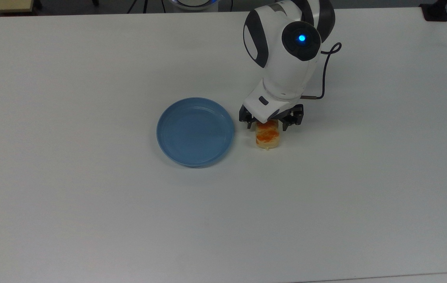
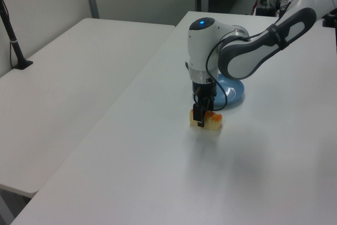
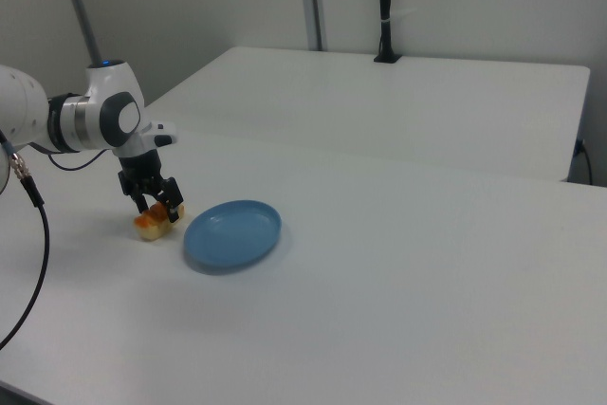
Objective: Put the bread onto the plate
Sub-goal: 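Close the gripper on the bread roll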
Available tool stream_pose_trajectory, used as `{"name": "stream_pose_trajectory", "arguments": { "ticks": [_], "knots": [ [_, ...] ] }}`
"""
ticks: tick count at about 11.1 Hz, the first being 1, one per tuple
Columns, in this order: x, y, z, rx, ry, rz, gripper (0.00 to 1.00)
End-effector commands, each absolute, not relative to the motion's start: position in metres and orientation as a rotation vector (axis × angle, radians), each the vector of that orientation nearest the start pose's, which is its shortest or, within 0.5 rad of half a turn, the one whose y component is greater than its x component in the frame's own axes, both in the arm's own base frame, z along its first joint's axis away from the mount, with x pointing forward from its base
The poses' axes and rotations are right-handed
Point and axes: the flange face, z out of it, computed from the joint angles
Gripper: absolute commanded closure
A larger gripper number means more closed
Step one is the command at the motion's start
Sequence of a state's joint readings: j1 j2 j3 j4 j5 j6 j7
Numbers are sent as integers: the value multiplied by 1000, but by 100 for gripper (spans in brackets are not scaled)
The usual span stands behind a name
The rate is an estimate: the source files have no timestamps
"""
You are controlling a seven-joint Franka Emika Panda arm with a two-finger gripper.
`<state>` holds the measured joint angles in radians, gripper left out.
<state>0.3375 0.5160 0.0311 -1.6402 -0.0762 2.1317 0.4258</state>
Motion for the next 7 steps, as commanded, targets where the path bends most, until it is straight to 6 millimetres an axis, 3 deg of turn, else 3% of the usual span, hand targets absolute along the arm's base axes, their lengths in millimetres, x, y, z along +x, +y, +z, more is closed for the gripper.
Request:
{"name": "stream_pose_trajectory", "arguments": {
  "ticks": [1,2,3,4,5,7],
  "knots": [
    [634,243,321,-3205,85,-34,23],
    [634,242,322,-3202,93,-32,55],
    [634,243,322,-3203,90,-30,66],
    [633,242,322,-3206,85,-24,72],
    [634,237,336,-3201,87,-43,72],
    [635,215,383,-3209,77,-47,72]
  ]
}}
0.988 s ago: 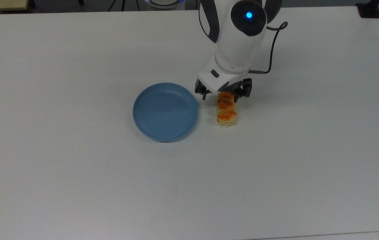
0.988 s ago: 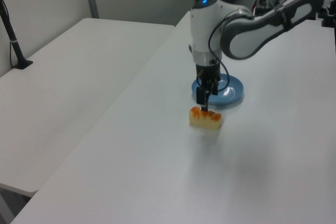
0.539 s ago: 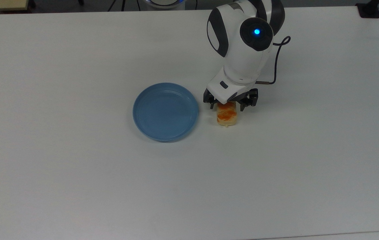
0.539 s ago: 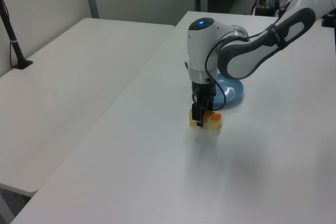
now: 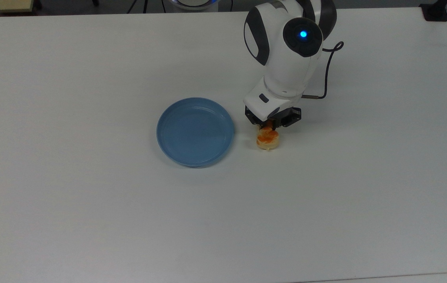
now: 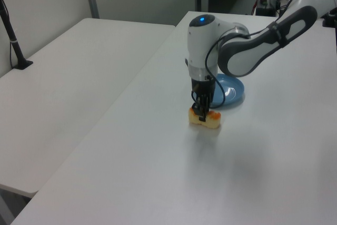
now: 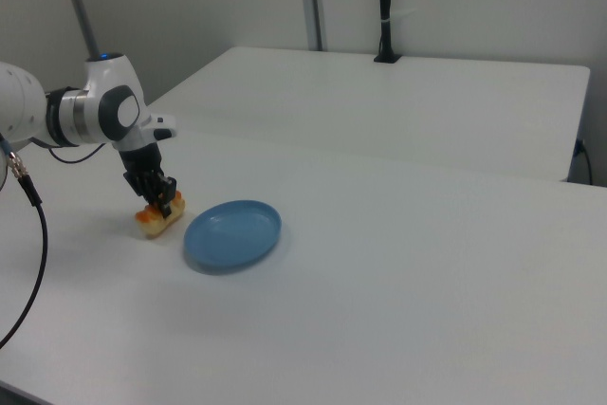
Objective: Put the bread onto the plate
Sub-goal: 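Lift the bread roll and carry it onto the blue plate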
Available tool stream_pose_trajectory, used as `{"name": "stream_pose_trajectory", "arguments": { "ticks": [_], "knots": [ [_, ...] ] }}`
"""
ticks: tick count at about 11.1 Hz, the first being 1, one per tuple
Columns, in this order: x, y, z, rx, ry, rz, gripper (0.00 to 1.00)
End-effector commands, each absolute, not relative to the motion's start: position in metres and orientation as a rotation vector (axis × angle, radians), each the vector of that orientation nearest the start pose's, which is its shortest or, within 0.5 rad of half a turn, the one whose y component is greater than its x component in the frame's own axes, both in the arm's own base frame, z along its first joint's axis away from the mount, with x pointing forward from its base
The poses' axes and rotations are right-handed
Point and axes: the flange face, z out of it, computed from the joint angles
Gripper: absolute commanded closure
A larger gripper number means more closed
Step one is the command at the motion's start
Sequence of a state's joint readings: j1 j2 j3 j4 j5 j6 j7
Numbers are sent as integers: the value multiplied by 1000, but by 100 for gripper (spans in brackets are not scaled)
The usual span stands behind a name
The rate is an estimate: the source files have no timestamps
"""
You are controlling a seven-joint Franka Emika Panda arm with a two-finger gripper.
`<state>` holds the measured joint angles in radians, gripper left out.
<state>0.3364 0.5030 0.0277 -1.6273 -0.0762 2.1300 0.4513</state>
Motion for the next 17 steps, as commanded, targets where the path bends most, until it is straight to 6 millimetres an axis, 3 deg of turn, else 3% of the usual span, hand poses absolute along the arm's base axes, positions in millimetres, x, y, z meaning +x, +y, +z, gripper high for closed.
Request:
{"name": "stream_pose_trajectory", "arguments": {
  "ticks": [1,2,4,6,8,10,11,13,15,17],
  "knots": [
    [635,199,401,-3226,13,-9,72],
    [641,177,417,-3234,-28,23,72],
    [652,129,420,-3239,-95,57,72],
    [661,87,407,-3258,-169,86,71],
    [669,61,375,-3301,-165,133,70],
    [671,63,356,-3297,-160,79,63],
    [672,63,345,-3296,-161,89,53],
    [673,63,340,-3295,-161,102,5],
    [674,64,349,-3296,-132,82,0],
    [674,65,399,-3289,-66,-37,0]
  ]
}}
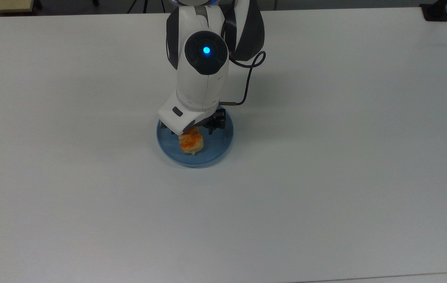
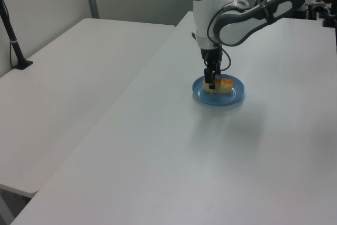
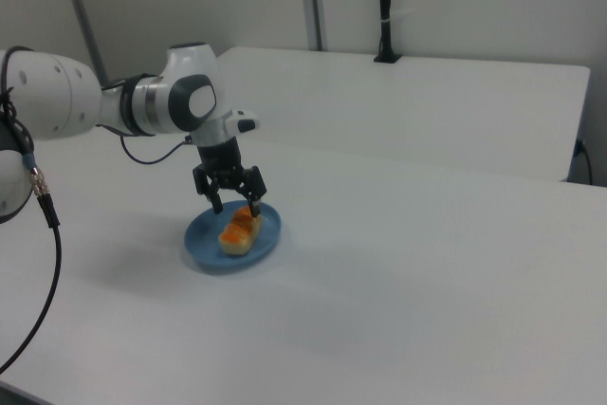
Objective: Put the bread onto the plate
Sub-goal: 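Open the gripper and raise it away from the plate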
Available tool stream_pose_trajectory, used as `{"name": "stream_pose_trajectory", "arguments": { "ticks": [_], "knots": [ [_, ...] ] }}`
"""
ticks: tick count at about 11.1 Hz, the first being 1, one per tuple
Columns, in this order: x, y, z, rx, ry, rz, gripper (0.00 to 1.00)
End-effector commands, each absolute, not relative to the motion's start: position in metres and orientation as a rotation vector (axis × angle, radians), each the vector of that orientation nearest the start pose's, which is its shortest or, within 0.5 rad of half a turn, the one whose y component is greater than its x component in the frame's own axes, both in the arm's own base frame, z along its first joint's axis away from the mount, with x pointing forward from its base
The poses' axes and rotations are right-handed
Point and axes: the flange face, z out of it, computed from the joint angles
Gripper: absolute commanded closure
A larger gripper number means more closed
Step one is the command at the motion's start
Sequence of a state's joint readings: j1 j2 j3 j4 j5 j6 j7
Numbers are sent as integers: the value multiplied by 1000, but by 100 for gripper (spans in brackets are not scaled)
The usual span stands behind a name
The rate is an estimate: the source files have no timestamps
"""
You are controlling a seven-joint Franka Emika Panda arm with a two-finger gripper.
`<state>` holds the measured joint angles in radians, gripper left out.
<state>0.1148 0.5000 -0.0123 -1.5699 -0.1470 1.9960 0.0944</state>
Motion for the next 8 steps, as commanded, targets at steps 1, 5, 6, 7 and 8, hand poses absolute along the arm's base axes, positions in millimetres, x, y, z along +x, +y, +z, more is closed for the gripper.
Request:
{"name": "stream_pose_trajectory", "arguments": {
  "ticks": [1,5,6,7,8],
  "knots": [
    [667,62,427,-3288,-23,-59,0],
    [618,31,529,-3272,106,-17,0],
    [605,14,551,-3245,161,-24,0],
    [591,1,571,-3219,186,-28,0],
    [581,-8,589,-3206,181,-53,0]
  ]
}}
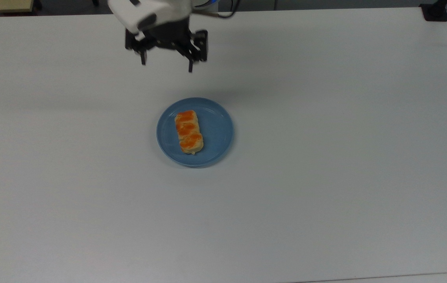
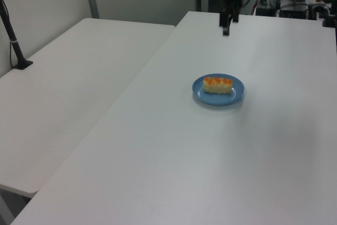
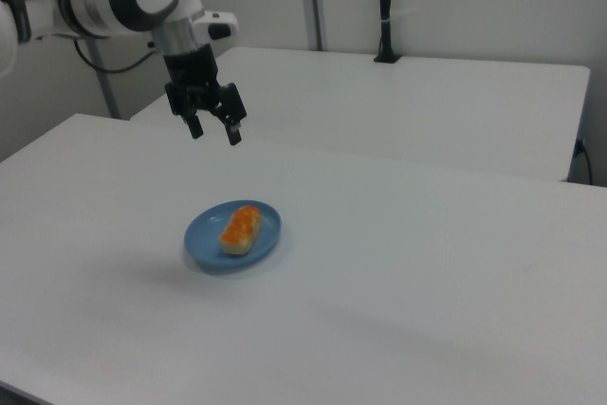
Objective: Put the bread onto the plate
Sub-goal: 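Open the gripper and raise it away from the plate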
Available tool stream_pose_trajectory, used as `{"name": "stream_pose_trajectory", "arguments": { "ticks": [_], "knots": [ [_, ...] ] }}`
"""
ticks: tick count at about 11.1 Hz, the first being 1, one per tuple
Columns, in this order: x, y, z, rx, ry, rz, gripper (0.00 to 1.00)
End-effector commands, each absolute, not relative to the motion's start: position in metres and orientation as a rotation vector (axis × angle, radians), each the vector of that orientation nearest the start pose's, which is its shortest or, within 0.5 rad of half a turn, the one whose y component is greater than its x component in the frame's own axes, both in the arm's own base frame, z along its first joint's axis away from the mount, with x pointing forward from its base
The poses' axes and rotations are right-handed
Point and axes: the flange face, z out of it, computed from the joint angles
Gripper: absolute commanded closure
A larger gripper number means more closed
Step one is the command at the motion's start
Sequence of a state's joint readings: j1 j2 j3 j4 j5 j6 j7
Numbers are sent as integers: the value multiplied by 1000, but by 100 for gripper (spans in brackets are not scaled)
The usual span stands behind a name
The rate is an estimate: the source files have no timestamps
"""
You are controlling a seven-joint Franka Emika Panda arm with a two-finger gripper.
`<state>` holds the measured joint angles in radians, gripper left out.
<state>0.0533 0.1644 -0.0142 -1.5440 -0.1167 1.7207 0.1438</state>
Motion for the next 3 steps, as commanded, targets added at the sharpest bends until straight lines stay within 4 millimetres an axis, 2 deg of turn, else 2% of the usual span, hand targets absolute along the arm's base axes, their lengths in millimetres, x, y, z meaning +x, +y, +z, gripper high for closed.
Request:
{"name": "stream_pose_trajectory", "arguments": {
  "ticks": [1,3],
  "knots": [
    [575,-9,596,-3206,153,-45,0],
    [570,-9,596,-3208,153,7,0]
  ]
}}
